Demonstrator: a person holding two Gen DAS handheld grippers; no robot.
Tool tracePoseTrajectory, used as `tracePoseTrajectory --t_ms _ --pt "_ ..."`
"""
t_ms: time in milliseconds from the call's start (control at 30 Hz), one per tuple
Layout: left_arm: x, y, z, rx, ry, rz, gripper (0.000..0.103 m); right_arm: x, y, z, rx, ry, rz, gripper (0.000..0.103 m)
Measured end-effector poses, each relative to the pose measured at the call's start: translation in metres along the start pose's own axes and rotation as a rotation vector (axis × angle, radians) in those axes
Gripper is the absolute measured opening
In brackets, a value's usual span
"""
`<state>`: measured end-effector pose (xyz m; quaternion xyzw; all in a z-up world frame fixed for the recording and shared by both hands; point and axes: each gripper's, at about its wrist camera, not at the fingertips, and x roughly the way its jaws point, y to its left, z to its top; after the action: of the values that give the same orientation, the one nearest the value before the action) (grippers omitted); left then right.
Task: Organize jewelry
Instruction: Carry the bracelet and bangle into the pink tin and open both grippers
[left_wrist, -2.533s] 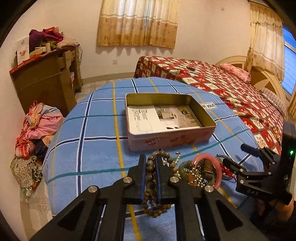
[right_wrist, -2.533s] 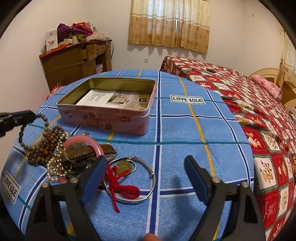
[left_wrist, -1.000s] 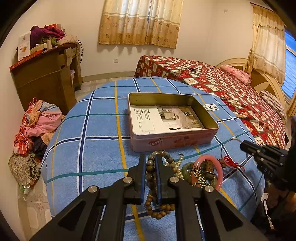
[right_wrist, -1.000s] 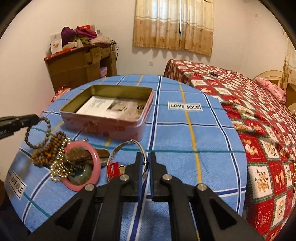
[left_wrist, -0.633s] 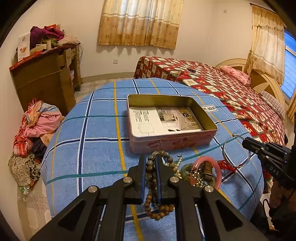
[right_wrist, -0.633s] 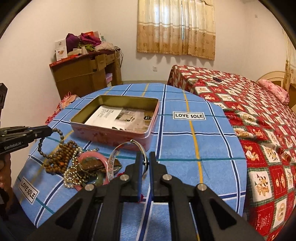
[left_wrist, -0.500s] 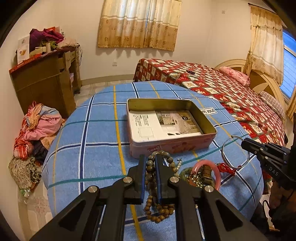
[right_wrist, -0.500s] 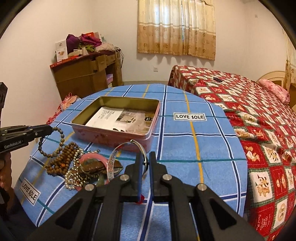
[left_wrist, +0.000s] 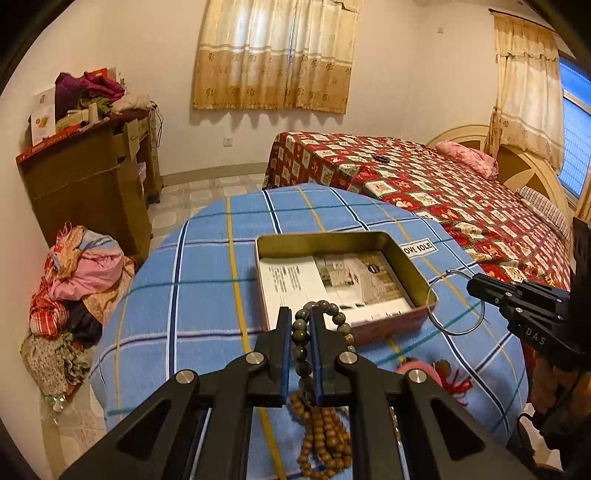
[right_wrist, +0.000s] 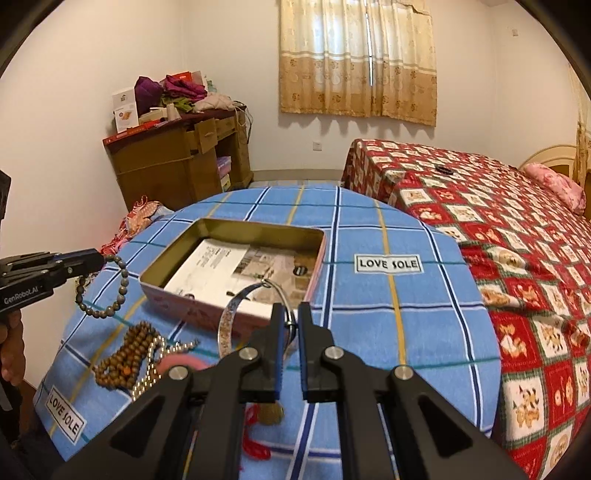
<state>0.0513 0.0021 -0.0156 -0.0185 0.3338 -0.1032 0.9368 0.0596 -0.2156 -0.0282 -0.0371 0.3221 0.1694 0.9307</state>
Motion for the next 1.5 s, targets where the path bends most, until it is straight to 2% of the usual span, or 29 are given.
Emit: tracePoseTrajectory --t_ms 800,1100,1500 --pt "0.057 -0.005 0.035 0.063 0.037 0.042 0.009 0.061 -0.001 0.040 0.000 0.038 0.033 0.008" --pt "0.089 0.003 0.037 0.052 0.090 0.062 0.009 0.086 0.004 0.041 -0.021 0.081 0.026 0.009" --pt "0.102 0.005 0.038 0.069 0.112 0.068 0.009 0.105 0.004 0.042 -0.027 0.111 0.007 0.009"
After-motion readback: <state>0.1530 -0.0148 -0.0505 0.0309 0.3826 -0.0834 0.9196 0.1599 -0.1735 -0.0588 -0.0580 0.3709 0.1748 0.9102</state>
